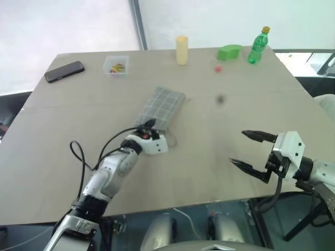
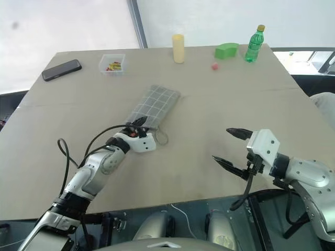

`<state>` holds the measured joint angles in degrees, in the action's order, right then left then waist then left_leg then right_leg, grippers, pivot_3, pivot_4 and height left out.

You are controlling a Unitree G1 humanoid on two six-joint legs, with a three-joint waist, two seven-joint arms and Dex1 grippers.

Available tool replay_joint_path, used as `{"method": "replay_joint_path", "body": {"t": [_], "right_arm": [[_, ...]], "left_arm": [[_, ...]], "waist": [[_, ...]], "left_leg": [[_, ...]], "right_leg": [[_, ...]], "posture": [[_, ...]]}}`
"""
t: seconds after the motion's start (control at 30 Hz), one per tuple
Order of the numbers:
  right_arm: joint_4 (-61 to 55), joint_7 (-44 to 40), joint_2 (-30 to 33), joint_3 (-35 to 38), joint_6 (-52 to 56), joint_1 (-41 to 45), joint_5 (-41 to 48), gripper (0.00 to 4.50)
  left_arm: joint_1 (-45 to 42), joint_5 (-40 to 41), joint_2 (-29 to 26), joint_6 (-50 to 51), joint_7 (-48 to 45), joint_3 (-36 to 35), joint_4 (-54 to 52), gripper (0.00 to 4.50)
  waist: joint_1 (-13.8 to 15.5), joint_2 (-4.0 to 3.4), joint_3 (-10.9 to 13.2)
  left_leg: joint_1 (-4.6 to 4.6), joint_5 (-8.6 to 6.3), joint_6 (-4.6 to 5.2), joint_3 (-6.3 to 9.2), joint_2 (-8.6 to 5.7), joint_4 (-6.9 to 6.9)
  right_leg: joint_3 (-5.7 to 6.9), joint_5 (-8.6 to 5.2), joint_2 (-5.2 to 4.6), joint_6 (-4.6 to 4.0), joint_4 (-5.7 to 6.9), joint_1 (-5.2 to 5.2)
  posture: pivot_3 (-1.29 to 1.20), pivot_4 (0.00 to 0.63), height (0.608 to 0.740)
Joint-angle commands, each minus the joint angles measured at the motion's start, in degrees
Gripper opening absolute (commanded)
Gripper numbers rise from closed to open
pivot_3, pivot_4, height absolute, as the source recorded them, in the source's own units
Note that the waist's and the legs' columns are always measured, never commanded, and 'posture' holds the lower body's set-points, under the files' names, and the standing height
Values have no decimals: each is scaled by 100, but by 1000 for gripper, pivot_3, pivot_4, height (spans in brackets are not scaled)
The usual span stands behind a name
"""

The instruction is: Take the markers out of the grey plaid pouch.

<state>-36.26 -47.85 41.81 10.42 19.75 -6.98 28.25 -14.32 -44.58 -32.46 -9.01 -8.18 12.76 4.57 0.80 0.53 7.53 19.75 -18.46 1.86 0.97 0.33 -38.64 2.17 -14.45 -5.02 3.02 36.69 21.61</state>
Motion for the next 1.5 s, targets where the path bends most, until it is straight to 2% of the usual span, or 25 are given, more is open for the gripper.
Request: {"method": "replay_joint_path", "body": {"t": [0.03,0.07,0.13,0.17,0.2,0.27,0.33,0.37,0.47,0.53,0.63,0.73,0.87,0.97,1.07,1.3,1.37,1.5], "right_arm": [[-300,333,-2,16,210,139,-22,4500],[-384,507,15,2,363,181,-86,4500],[-547,870,22,-66,766,425,-101,4500],[-611,957,46,-107,1049,598,65,4500],[-665,1033,68,-130,1335,767,246,4500],[-735,1320,31,-139,2021,1192,658,4500],[-769,1686,-55,-91,2713,1685,1138,4500],[-811,1805,-86,-44,2955,1907,1418,4500],[-697,2351,-221,144,3852,2549,2629,4500],[-534,2878,-222,213,4254,3011,3903,4500],[-541,3364,29,36,4581,3564,4580,4500],[-428,3689,307,-346,4740,3873,5644,4500],[19,4200,319,-917,4665,4087,6480,4500],[552,4283,135,-1307,4688,4119,6519,4500],[962,4249,-49,-1552,4739,4148,6187,4500],[1310,4216,-514,-1702,4713,4460,5832,4500],[1306,4223,-639,-1731,4721,4515,5759,4084],[1309,4244,-819,-1748,4792,4506,5819,2455]], "left_arm": [[164,771,-7,-254,-88,-290,86,100],[151,1048,23,-322,-146,-414,5,100],[38,2090,224,-362,-504,-759,-257,100],[-34,2882,399,-214,-872,-948,-437,100],[-77,3654,558,67,-1274,-1099,-651,100],[-198,4653,682,333,-1884,-1282,-927,100],[-222,5935,732,1103,-2672,-1396,-1296,100],[-235,6349,747,1342,-2916,-1445,-1409,100],[-172,7397,730,2104,-3455,-1529,-1691,100],[-76,7836,759,2421,-3741,-1558,-1657,100],[26,7961,760,2581,-4012,-1490,-1487,100],[78,8112,836,2749,-4261,-1483,-1241,100],[53,8172,957,2946,-4377,-1452,-1062,100],[24,8109,996,2983,-4500,-1389,-1032,100],[32,7989,1000,2896,-4652,-1298,-993,100],[56,7881,1011,2854,-4797,-1202,-986,100],[62,7842,1017,2826,-4833,-1192,-971,0],[43,7754,1047,2771,-4857,-1189,-926,0]], "waist": [[0,-1,0],[-3,1,2],[-4,5,5],[-5,5,10],[-2,7,16],[0,16,23],[0,16,23],[-1,15,24],[-11,7,33],[-16,5,36],[-14,4,42],[0,7,44],[-22,10,46],[-24,12,47],[-16,11,48],[-17,10,48],[-16,10,48],[-14,9,49]], "left_leg": [[0,0,0,0,0,0],[0,0,0,0,2,0],[8,0,-1,0,2,0],[13,1,-2,0,2,0],[21,3,-6,-1,2,-2],[38,15,-28,6,0,-11],[76,16,-29,32,-1,-25],[107,16,-30,47,-1,-40],[116,16,-30,54,-11,-38],[116,15,-30,54,-15,-38],[116,14,-27,59,-20,-37],[116,12,-23,68,-25,-37],[116,7,-15,64,-28,-37],[116,7,-14,63,-27,-39],[116,7,-14,60,-26,-39],[120,6,-13,59,-23,-39],[120,6,-13,60,-24,-39],[121,6,-13,61,-23,-39]], "right_leg": [[0,0,0,0,0,0],[0,0,-2,0,0,0],[-1,0,-3,0,-1,9],[-1,0,-4,-1,-3,11],[-1,0,-8,-1,-6,18],[7,1,-15,-1,-11,27],[19,1,-15,-2,-22,42],[27,1,-15,-2,-22,60],[38,1,-14,-2,-34,59],[45,2,-14,-2,-37,58],[50,1,-12,-2,-39,57],[60,1,-10,-3,-41,52],[56,1,-7,-2,-40,53],[55,1,-7,-2,-39,53],[53,1,-7,-3,-39,53],[50,1,-7,-3,-42,57],[51,1,-7,-2,-42,58],[51,1,-7,-2,-42,58]], "posture": [[0,150,740],[0,150,740],[0,150,740],[0,150,740],[0,150,740],[0,150,740],[0,150,740],[0,150,740],[0,150,740],[0,150,740],[0,150,740],[0,150,740],[0,150,740],[0,150,740],[0,150,740],[0,150,740],[0,150,740],[0,150,740]]}}
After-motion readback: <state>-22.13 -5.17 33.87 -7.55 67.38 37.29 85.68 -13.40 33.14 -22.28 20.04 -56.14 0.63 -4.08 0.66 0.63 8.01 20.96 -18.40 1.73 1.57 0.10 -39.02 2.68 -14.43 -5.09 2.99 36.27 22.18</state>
